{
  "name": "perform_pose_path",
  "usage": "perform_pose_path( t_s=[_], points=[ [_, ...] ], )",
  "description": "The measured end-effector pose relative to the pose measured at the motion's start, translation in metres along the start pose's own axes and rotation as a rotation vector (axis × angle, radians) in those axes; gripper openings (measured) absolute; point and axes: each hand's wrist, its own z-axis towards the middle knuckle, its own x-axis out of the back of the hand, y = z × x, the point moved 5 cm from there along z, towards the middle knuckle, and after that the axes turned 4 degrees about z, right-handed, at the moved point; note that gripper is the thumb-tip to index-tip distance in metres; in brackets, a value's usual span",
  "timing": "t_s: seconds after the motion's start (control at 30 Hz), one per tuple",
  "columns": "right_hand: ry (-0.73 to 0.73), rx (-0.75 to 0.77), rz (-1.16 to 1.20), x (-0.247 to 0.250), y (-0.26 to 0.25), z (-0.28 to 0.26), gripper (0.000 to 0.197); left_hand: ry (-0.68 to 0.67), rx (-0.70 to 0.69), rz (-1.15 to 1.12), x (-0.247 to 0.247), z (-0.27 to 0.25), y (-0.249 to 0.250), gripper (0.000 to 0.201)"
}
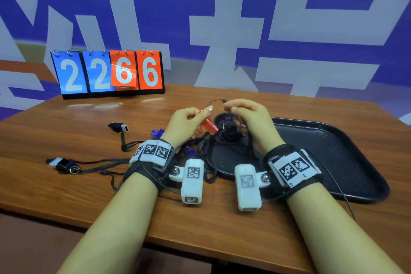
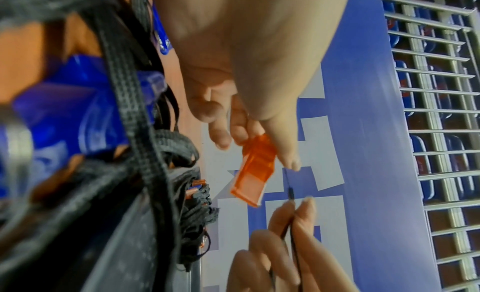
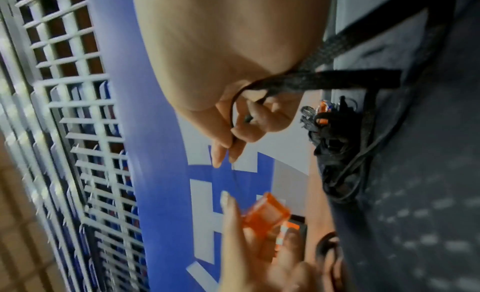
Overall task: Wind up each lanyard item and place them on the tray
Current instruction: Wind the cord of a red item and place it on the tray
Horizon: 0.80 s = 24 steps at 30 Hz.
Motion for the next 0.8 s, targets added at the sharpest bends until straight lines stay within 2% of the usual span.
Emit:
perform_pose_path(
  t_s=[0.07, 0.13, 0.2, 0.37, 0.53, 0.67, 0.8],
  points=[
    [-0.11, -0.046, -0.161, -0.011, 0.002, -0.005, 0.011, 0.008, -0.004, -0.026, -0.001, -0.001, 0.002, 0.041],
    [-0.232, -0.086, -0.261, -0.022, 0.006, -0.009, 0.019, -0.018, -0.011, -0.054, -0.003, -0.003, 0.005, 0.04],
    [-0.262, -0.079, -0.338, -0.026, 0.008, -0.009, 0.028, -0.05, -0.008, -0.046, -0.006, -0.005, 0.006, 0.043],
    [-0.145, -0.116, -0.211, -0.018, 0.017, -0.003, 0.031, -0.088, 0.083, -0.125, -0.009, -0.006, 0.011, 0.051],
    [0.068, -0.12, 0.042, -0.003, 0.015, 0.0, 0.028, -0.183, 0.101, -0.255, -0.013, -0.013, 0.012, 0.027],
    [0.089, -0.098, 0.105, -0.003, 0.015, 0.0, 0.031, -0.13, 0.104, -0.374, -0.013, -0.015, 0.011, 0.018],
    [0.088, -0.082, 0.096, -0.003, 0.016, 0.001, 0.028, -0.171, 0.099, -0.457, -0.02, -0.015, 0.013, 0.016]
  ],
)
